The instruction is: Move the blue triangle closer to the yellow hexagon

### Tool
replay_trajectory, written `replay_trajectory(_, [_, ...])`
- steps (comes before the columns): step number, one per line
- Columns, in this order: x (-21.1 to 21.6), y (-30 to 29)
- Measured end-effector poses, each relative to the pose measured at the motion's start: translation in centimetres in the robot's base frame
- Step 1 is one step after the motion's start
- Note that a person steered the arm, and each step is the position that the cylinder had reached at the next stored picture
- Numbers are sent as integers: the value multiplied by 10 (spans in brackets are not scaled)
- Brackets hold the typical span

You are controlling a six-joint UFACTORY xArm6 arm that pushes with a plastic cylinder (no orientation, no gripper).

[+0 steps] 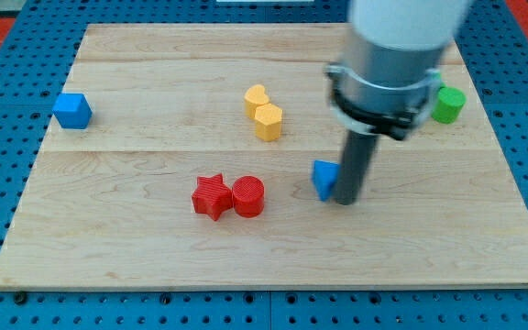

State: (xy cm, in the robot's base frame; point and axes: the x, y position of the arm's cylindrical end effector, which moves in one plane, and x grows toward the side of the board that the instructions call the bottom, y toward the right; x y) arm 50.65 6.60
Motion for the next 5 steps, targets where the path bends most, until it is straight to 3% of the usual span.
replay_trajectory(1, [-31,-40])
replay_trajectory(4, [-50,-14])
replay_trajectory(5, [-53,-74])
